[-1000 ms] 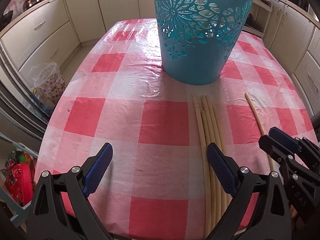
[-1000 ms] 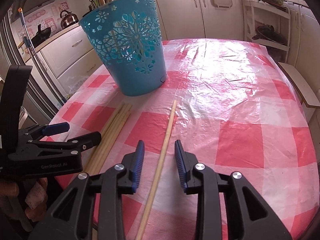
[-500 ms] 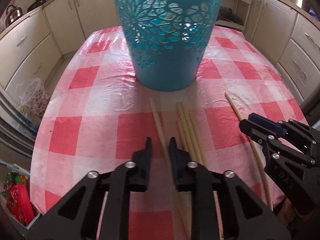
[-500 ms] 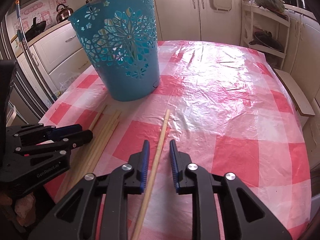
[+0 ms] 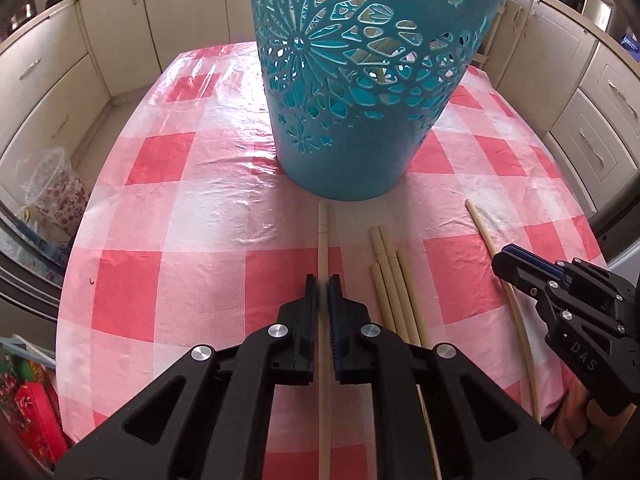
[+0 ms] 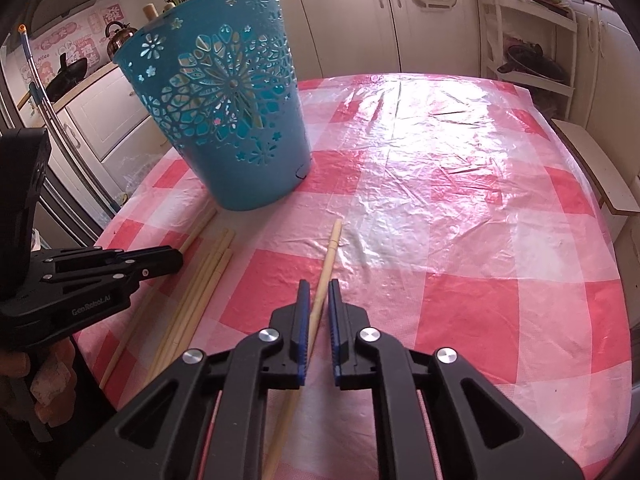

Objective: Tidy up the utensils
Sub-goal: 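Close the left gripper on one stick while the right gripper grasps another stick, then lift the stick with the left gripper over the teal basket and release it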

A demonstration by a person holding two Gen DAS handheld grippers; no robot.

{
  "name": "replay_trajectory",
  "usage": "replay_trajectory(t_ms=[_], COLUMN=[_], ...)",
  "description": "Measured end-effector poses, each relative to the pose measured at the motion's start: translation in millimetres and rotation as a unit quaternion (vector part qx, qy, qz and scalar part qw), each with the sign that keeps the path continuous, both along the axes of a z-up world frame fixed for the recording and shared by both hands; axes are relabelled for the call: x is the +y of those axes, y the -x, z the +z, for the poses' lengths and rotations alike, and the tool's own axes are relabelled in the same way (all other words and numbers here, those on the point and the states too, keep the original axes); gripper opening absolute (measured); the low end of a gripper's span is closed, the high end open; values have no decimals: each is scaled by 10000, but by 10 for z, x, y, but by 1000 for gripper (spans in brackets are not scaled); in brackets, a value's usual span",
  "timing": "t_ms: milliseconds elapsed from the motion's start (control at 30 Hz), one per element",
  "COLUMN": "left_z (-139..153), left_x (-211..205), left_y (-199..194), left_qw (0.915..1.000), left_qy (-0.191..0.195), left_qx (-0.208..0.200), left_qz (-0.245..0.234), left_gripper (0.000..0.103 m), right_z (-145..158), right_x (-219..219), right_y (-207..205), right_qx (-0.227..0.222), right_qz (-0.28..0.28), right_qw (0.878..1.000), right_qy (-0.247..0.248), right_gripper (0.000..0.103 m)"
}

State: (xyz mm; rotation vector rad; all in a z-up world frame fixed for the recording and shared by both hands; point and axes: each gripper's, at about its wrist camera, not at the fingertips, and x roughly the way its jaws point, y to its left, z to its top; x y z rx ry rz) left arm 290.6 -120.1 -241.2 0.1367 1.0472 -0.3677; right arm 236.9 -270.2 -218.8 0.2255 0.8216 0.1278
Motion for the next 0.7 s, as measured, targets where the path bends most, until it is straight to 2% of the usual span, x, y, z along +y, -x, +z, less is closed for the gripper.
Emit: replay_trajectory(t_ms=[100,167,267,300,333,467,533,700], left_z=[12,7,8,7,8,11,8,5], left_x=[-31,-63,-96,-88,-68,4,20,5], left_y=[-1,18,46,47,41,44,38,-6], left_qw=[10000,10000,9998,9998,9999,9999,9998,9999], left_qy=[41,-34,-142,-113,-47,104,143,84], left_qx=[31,-30,-135,-127,-83,20,57,43], left_qz=[-12,-24,-71,-80,-72,39,83,67], left_gripper=[16,17,16,8,5,5,6,6], right_z=[3,4,6,5,10,19,30,48], right_x=[-3,0,15,19,30,44,62,127], right_y=[3,-2,-9,-10,-3,-18,-64,-159], right_qx=[9,11,6,6,9,54,105,194], right_qz=[-3,2,12,17,19,-1,36,77], right_qw=[10000,10000,10000,10000,10000,9999,9999,9993], right_qy=[-41,-10,79,90,93,90,97,301], right_gripper=[10,10,10,10,10,10,15,16])
